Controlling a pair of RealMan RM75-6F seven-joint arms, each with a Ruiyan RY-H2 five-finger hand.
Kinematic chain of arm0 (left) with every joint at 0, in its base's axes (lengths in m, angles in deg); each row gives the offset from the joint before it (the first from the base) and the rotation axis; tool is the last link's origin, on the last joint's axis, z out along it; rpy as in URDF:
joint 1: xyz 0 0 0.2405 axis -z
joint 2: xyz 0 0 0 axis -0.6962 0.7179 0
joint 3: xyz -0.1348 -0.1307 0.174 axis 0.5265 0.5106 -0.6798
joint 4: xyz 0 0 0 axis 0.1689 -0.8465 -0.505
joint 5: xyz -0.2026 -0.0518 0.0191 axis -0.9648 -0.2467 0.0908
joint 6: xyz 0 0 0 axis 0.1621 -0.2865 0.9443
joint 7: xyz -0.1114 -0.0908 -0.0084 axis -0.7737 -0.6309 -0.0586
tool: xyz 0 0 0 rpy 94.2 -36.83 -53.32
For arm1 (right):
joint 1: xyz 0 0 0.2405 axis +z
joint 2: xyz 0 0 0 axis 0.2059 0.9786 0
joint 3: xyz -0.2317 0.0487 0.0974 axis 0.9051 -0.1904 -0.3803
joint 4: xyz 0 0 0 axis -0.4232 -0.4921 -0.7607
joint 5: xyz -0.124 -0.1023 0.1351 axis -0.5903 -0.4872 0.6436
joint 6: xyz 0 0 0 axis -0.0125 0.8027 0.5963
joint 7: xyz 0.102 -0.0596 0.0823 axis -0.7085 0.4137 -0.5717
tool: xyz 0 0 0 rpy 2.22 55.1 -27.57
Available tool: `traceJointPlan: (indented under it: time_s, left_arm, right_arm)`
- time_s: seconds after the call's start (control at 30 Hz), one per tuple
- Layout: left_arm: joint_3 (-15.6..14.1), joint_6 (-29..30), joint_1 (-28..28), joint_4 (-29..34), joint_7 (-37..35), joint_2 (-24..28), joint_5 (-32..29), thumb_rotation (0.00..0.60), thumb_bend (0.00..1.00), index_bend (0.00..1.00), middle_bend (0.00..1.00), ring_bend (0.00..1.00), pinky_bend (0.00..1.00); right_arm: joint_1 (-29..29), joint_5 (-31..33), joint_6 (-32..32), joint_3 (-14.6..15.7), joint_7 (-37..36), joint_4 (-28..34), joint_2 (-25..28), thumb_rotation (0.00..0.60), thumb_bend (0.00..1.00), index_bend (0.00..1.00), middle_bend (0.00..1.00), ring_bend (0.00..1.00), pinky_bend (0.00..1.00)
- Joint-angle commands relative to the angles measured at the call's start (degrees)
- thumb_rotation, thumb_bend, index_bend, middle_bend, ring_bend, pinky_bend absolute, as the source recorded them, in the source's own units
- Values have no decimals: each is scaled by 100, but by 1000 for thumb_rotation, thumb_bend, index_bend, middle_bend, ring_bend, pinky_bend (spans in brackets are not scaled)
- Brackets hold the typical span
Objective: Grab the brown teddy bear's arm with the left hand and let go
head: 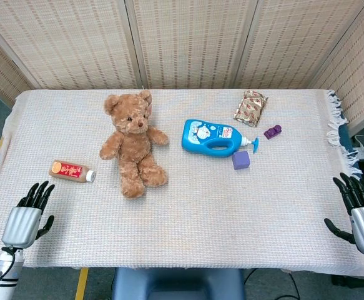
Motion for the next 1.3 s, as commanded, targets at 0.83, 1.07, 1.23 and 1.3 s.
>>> traceJointPlan:
  time_s: [0.83,1.07,1.23,1.3]
  left_arm:
    - [2040,-927,1349,-771,-174,-1939,-1829,600,388,100,209,226,326]
    - [2660,-1359,2024,-1200,613,-2457,-2878,600,388,47,162,214,318]
    - [2900,-1586,2370,-1366,776,-2665,-3356,600,392,42,158,213,308]
    - [2953,-1628,2480,-1410,830,-2738,-3497,600,391,41,158,213,308]
  right_arm:
    - [118,59,-341,35,-223,92,141,600,97,0,0,0,4]
    - [106,-74,-276,83,-440,92,247,600,97,0,0,0,4]
    - [120,-80,-287,86,-502,59,268,600,97,0,0,0,4]
    - [130,-77,-298,83,-528,58,282,600,97,0,0,0,4]
